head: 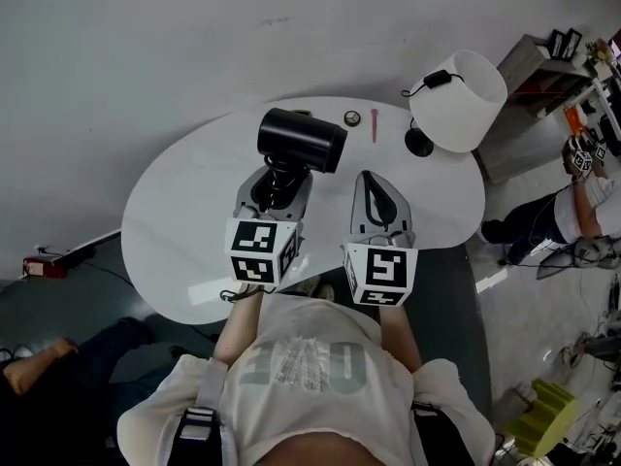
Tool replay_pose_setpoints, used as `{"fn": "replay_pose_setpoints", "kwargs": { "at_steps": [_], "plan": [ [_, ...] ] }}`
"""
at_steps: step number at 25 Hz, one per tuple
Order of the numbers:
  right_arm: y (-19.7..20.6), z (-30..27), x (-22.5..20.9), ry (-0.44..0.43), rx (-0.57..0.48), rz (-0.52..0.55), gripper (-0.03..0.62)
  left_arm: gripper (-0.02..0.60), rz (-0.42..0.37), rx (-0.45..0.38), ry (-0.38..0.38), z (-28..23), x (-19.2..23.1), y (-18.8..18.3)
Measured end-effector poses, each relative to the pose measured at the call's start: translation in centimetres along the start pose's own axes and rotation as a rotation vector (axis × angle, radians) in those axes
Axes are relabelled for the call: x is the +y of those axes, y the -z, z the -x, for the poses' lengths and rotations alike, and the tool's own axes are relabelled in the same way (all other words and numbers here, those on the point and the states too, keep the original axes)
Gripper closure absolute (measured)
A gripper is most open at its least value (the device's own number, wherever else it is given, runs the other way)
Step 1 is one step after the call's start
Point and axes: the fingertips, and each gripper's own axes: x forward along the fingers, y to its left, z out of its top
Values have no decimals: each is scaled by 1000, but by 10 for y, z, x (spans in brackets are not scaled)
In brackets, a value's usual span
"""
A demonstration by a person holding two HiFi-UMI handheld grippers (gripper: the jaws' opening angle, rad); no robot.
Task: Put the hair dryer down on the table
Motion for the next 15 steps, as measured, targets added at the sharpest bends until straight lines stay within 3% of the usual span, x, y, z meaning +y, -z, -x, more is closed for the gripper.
{"fn": "replay_pose_setpoints", "kwargs": {
  "at_steps": [4,11,15],
  "plan": [
    [4,-4,4,-1,15,-25,591,359,-12,127,6,-17,8,34],
    [32,-7,6,24,98,-61,591,359,54,363,15,-38,24,110],
    [48,-12,9,32,151,-66,591,359,66,456,26,-50,31,142]
  ]
}}
